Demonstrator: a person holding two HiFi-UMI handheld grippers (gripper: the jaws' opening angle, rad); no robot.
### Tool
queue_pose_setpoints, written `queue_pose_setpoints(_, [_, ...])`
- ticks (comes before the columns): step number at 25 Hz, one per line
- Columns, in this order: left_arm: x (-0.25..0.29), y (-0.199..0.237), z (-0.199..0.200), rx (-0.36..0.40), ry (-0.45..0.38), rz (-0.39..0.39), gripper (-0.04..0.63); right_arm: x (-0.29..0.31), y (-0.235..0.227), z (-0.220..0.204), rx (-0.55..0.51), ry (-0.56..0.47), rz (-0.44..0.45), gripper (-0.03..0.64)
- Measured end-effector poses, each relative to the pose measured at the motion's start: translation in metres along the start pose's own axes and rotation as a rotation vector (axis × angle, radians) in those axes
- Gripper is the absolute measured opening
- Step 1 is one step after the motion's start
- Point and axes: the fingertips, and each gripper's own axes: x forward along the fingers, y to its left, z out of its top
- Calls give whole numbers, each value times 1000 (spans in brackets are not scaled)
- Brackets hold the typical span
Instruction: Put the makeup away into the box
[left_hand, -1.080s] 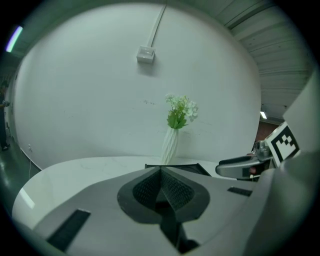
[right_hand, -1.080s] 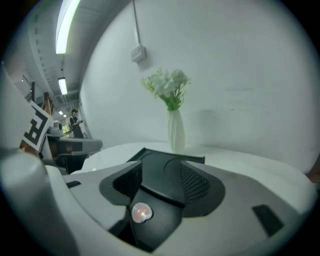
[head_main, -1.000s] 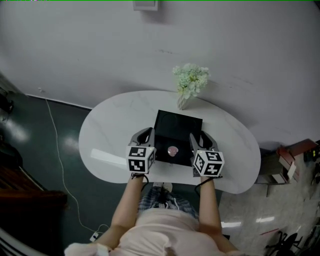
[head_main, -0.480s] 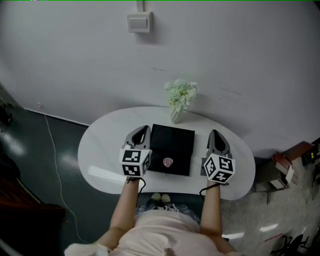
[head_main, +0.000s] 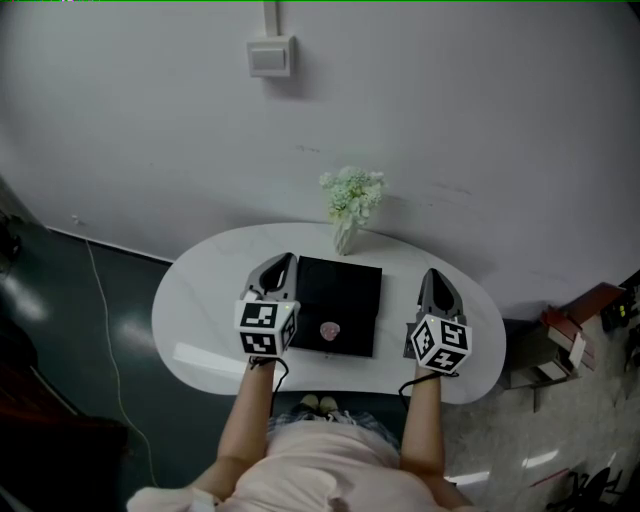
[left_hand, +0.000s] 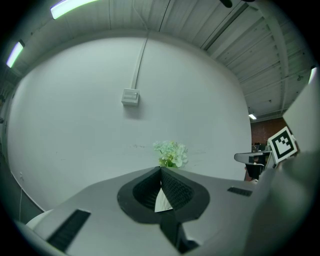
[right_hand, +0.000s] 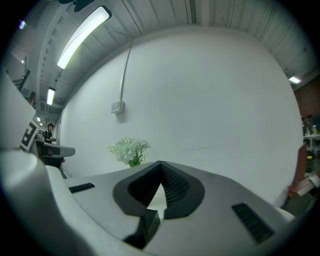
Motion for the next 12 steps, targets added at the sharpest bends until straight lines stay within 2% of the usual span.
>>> queue_pose_setpoints(12, [5,-4,2,6,-2,-1,26,-1,-5,-5,-18,27,7,15])
